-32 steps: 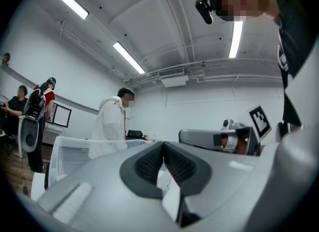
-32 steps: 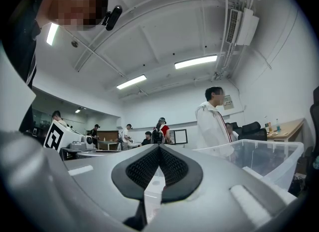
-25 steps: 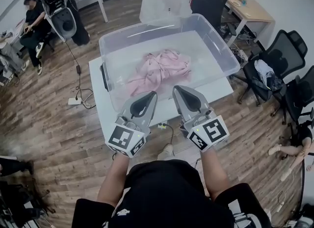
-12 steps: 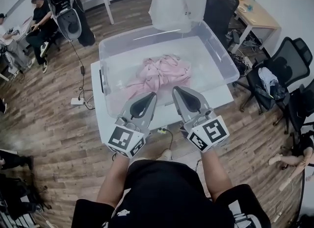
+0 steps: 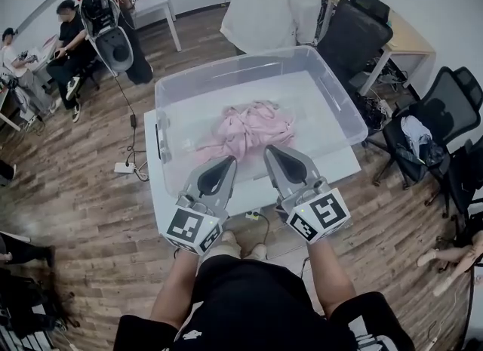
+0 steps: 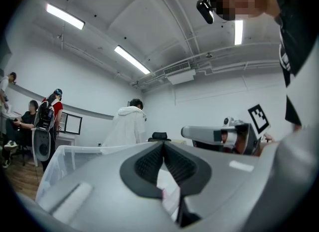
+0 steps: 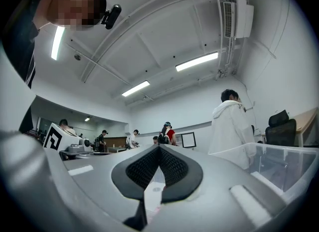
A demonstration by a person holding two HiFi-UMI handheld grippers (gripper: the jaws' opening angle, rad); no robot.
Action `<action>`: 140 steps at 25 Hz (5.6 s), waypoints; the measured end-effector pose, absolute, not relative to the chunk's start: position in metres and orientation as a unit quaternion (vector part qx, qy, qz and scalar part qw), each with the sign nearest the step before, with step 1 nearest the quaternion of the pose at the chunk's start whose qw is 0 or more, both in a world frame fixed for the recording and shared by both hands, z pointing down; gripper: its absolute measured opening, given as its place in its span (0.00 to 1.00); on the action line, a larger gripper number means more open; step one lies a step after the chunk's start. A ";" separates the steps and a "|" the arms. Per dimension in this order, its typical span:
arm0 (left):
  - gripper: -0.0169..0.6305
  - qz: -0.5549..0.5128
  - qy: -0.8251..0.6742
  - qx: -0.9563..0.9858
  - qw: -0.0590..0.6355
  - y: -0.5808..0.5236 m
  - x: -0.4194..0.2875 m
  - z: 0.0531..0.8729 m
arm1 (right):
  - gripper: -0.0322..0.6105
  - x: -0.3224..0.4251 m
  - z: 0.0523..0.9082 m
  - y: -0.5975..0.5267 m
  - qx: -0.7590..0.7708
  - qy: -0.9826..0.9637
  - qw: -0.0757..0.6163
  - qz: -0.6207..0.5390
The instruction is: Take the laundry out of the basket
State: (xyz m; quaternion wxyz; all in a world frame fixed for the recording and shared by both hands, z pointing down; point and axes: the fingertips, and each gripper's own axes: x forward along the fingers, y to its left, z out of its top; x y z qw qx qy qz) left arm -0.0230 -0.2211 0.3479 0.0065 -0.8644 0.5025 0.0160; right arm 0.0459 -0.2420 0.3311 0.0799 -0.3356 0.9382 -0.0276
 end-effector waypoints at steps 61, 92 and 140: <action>0.87 -0.391 0.300 -0.864 -0.101 -0.492 -0.023 0.605 | 0.05 0.049 0.351 -0.438 -0.448 0.891 0.057 -0.052; 0.91 -0.500 0.268 -0.808 -0.158 -0.512 -0.022 0.724 | 0.05 0.054 0.399 -0.460 -0.486 0.870 -0.004 -0.079; 0.44 -0.224 0.471 -0.847 -0.104 -0.490 -0.054 0.503 | 0.05 0.041 0.368 -0.431 -0.455 0.887 0.036 -0.070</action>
